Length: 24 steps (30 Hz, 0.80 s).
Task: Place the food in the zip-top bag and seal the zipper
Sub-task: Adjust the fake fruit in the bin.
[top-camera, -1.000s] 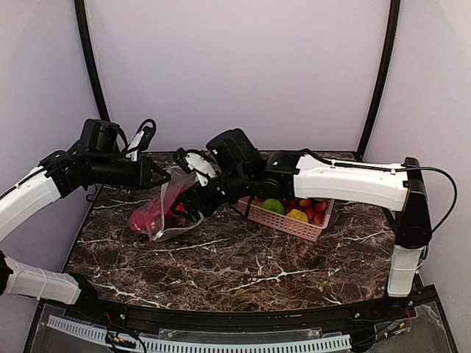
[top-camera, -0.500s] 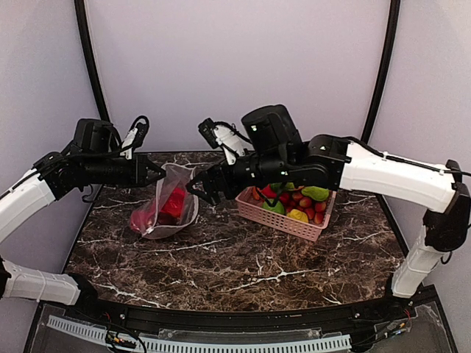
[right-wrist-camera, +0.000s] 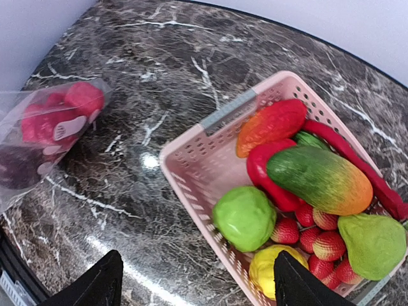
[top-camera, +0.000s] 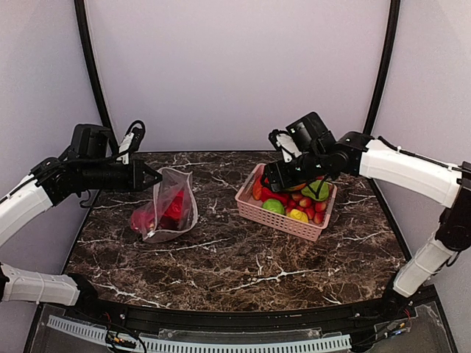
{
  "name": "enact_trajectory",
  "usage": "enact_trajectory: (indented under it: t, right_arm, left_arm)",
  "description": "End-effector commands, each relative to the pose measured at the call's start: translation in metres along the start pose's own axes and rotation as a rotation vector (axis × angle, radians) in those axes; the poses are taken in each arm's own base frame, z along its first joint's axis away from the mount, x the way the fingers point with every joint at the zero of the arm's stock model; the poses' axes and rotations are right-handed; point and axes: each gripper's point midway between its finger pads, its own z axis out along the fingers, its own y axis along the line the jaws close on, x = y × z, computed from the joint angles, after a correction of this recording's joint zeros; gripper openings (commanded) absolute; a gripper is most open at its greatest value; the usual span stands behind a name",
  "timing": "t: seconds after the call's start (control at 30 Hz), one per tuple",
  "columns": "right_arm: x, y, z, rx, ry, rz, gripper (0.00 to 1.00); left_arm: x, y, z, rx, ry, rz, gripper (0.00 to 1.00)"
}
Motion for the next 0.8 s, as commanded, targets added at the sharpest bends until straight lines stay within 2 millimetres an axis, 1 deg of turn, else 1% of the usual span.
enact_trajectory:
  t: [0.0, 0.1, 0.2, 0.3, 0.43, 0.53, 0.6, 0.67, 0.77]
  right_arm:
    - [0.010, -0.026, 0.024, 0.050, 0.064, -0.015, 0.77]
    - [0.000, -0.029, 0.042, 0.047, 0.075, -0.079, 0.74]
    - [-0.011, -0.033, 0.061, 0.048, 0.087, -0.135, 0.69]
    - [-0.014, -0.039, 0.080, 0.050, 0.115, -0.171, 0.65]
    - [-0.014, -0.042, 0.103, 0.045, 0.147, -0.212, 0.63]
    - [-0.015, -0.052, 0.120, 0.091, 0.165, -0.240, 0.61]
    - [-0.015, -0.063, 0.132, 0.132, 0.186, -0.254, 0.61]
    - [-0.022, -0.071, 0.138, 0.150, 0.179, -0.251, 0.60]
    - [-0.028, -0.081, 0.148, 0.150, 0.181, -0.245, 0.61]
  left_arm:
    - [0.000, 0.001, -0.004, -0.009, -0.015, -0.006, 0.01]
    - [0.001, 0.002, -0.002, -0.011, -0.006, -0.007, 0.01]
    - [0.001, 0.003, -0.003, -0.018, -0.005, -0.008, 0.01]
    - [0.002, 0.004, -0.005, -0.026, -0.007, -0.007, 0.01]
    - [0.003, 0.008, -0.009, -0.047, -0.008, -0.003, 0.01]
    - [0.005, 0.010, -0.011, -0.058, -0.003, 0.000, 0.01]
    - [0.006, 0.010, -0.011, -0.061, -0.002, -0.003, 0.01]
    - [0.007, 0.011, -0.012, -0.063, 0.000, -0.006, 0.01]
    - [0.007, 0.012, -0.014, -0.066, -0.006, -0.008, 0.01]
